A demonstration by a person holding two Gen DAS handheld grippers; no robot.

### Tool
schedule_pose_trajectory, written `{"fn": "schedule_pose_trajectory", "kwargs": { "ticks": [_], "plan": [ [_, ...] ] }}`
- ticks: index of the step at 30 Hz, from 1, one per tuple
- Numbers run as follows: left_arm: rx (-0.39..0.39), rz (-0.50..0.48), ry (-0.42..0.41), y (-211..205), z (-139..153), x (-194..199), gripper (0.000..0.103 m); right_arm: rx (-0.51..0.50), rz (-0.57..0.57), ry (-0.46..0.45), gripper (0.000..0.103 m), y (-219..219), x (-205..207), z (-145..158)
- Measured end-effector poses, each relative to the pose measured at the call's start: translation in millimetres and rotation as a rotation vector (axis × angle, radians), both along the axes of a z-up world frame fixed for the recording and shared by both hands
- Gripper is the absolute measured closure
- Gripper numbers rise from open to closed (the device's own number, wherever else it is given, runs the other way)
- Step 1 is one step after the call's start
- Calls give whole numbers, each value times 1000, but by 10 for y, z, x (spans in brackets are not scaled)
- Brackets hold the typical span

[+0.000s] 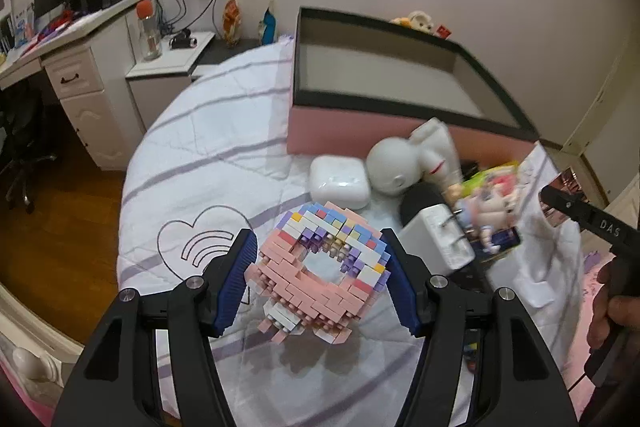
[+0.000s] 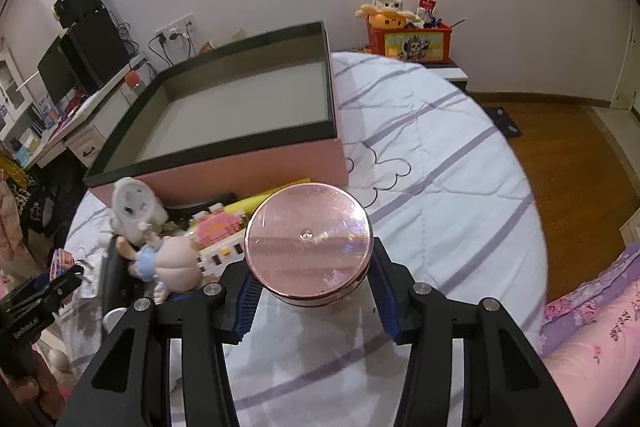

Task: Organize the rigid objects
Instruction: 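Carry both held objects over the box tray and open both tools to drop them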

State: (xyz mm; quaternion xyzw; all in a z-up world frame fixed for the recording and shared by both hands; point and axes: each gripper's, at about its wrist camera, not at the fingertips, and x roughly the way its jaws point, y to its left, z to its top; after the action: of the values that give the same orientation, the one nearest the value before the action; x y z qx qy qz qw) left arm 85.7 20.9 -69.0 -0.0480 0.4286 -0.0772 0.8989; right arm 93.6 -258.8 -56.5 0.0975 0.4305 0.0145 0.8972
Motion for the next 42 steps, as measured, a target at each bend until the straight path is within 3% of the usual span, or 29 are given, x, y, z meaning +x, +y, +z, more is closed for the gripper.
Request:
{"fn": "schedule_pose_trajectory", "kwargs": {
  "ticks": [9, 15, 20, 24, 32, 42],
  "plan": [
    [-22, -41, -87, -104, 549, 25, 40, -16, 75, -69, 53, 137, -65, 501],
    [-19, -52, -149, -260, 919, 409, 40, -58, 143, -118, 53, 285, 248, 898],
    [-28, -55, -169, -397, 1068, 861, 40, -52, 175, -121, 53, 419, 674, 1024],
    [-13, -40, -152, -487, 1013, 1268, 40, -54, 185, -88, 53, 506, 1090, 943],
    [18, -28, -42, -633, 586, 1978, 40, -40, 175, 40, 53, 523, 1871, 401],
    [86, -34, 72, -805, 183, 2277, 39, -70, 180, 162, 52, 531, 2156, -17]
  ]
}}
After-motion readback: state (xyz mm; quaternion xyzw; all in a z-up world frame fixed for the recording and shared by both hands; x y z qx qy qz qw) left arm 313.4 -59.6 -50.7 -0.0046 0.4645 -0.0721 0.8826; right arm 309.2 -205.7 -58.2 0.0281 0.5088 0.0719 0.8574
